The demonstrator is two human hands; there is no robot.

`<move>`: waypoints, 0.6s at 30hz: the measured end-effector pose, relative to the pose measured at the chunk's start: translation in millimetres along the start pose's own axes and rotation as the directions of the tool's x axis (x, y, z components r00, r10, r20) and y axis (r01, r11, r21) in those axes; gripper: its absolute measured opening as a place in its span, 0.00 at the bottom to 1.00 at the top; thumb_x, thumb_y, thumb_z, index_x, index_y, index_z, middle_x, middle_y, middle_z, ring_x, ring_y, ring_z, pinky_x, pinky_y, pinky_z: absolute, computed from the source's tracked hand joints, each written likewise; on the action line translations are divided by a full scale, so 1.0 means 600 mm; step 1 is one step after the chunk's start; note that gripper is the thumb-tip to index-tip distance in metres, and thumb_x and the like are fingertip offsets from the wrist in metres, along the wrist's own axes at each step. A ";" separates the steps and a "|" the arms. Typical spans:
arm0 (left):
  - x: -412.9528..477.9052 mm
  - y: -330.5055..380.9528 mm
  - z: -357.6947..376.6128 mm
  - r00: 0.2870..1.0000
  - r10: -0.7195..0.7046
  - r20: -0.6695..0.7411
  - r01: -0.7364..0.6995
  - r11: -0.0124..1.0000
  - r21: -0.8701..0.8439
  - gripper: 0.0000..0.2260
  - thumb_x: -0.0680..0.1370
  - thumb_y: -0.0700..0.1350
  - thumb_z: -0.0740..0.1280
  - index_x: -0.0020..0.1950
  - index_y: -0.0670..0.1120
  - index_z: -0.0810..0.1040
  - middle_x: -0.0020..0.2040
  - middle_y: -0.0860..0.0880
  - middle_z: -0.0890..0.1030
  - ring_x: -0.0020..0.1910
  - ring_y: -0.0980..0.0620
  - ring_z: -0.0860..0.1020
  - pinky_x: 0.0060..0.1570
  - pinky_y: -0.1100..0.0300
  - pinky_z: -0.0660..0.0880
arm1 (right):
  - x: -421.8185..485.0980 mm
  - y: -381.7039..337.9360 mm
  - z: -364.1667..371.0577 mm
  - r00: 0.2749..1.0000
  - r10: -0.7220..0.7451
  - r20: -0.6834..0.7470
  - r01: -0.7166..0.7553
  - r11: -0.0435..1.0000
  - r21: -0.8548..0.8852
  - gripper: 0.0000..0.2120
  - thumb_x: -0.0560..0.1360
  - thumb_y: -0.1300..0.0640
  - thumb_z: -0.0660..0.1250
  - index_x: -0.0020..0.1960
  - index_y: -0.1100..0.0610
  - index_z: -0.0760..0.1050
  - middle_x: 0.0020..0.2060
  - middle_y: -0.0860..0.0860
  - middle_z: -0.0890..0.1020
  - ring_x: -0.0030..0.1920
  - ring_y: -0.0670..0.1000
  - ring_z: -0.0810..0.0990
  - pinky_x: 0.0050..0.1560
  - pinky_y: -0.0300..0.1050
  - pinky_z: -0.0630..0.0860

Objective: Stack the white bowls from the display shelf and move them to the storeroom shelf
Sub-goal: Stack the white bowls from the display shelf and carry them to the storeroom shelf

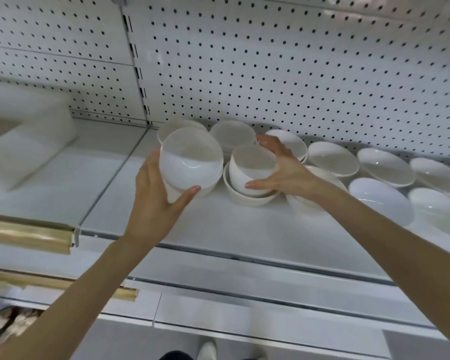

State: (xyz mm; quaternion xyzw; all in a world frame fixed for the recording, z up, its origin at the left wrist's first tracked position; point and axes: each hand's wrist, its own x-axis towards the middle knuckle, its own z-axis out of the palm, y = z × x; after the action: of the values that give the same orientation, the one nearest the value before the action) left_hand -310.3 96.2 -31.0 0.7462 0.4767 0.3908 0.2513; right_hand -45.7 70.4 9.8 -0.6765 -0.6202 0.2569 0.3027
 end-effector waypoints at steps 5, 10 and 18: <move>-0.057 0.026 -0.001 1.000 0.010 0.021 -0.005 0.973 -0.232 0.36 0.75 0.63 0.64 0.77 0.50 0.55 0.71 0.61 0.60 0.68 0.73 0.58 0.61 0.83 0.55 | -0.062 -0.053 -0.025 0.998 -0.063 0.009 0.062 0.996 0.061 0.48 0.60 0.54 0.82 0.72 0.44 0.58 0.65 0.44 0.68 0.68 0.43 0.65 0.67 0.36 0.62; -0.101 0.058 0.019 0.986 -0.024 0.162 0.107 0.842 -0.529 0.31 0.74 0.63 0.58 0.75 0.52 0.64 0.71 0.60 0.69 0.70 0.65 0.67 0.70 0.67 0.64 | -0.123 -0.070 -0.002 0.990 -0.084 0.115 0.078 0.995 0.057 0.53 0.54 0.48 0.84 0.70 0.40 0.57 0.63 0.38 0.68 0.67 0.36 0.64 0.65 0.30 0.61; -0.136 0.061 0.036 0.964 -0.056 0.258 0.210 0.756 -0.620 0.21 0.78 0.52 0.65 0.71 0.53 0.69 0.61 0.66 0.77 0.62 0.67 0.74 0.52 0.76 0.70 | -0.156 -0.073 0.064 0.974 -0.126 0.187 0.147 0.983 -0.107 0.56 0.57 0.48 0.82 0.75 0.44 0.52 0.63 0.37 0.61 0.67 0.42 0.59 0.63 0.35 0.58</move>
State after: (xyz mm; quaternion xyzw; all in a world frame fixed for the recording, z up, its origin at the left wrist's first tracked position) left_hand -293.2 6.8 -44.3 0.6179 0.3348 0.4246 0.5708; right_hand -112.7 -16.9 12.6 -0.6232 -0.7044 0.2578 0.2213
